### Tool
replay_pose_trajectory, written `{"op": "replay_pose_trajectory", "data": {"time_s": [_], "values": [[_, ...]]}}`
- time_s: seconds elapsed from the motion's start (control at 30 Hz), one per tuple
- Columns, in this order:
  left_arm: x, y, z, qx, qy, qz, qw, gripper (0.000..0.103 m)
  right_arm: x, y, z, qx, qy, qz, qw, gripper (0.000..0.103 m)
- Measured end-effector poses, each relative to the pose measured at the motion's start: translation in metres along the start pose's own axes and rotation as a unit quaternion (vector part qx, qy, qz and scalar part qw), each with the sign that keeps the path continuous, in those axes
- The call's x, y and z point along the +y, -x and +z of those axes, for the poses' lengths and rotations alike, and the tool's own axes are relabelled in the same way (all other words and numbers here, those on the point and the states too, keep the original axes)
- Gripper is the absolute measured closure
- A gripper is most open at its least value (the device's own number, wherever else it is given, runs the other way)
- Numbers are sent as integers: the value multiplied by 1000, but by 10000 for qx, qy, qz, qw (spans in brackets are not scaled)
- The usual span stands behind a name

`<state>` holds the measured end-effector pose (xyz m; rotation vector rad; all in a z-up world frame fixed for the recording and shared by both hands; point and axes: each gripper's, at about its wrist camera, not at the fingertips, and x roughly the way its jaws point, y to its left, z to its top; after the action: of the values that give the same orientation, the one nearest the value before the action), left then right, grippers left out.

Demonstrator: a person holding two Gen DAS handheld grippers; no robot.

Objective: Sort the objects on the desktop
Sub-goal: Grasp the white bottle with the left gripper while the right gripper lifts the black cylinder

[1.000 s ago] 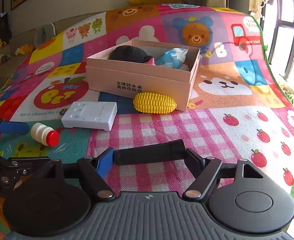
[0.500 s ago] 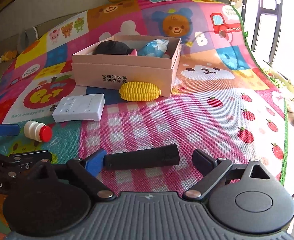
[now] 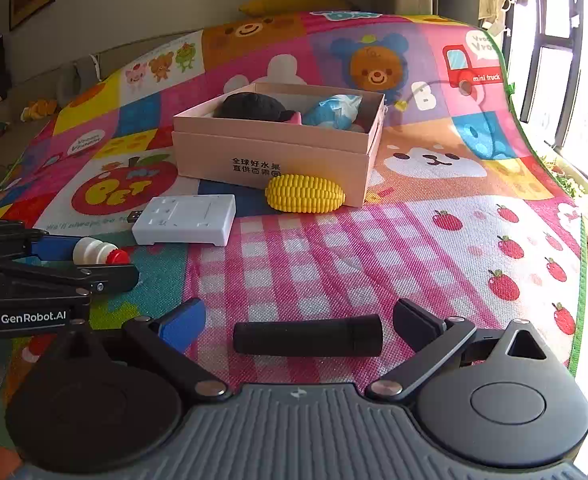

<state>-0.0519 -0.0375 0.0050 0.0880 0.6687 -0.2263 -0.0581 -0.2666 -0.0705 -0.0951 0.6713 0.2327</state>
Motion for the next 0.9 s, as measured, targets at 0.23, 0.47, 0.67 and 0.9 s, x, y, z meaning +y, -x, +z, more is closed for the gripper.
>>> {"op": "replay_pose_trajectory", "data": {"time_s": [0.23, 0.47, 0.67, 0.9], "values": [[6, 3, -1, -21, 102, -120, 9999, 52, -2, -1, -3, 173, -106, -1, 9998, 19], [12, 18, -1, -173, 126, -207, 9996, 52, 2, 7, -5, 259, -79, -74, 9996, 28], [14, 42, 3, -534, 2, -285, 9982, 52, 10, 31, 0, 231, 188, -86, 9995, 28], [16, 50, 33, -1075, -258, -356, 9932, 52, 6, 66, 35, -140, 509, 20, 9986, 28]]}}
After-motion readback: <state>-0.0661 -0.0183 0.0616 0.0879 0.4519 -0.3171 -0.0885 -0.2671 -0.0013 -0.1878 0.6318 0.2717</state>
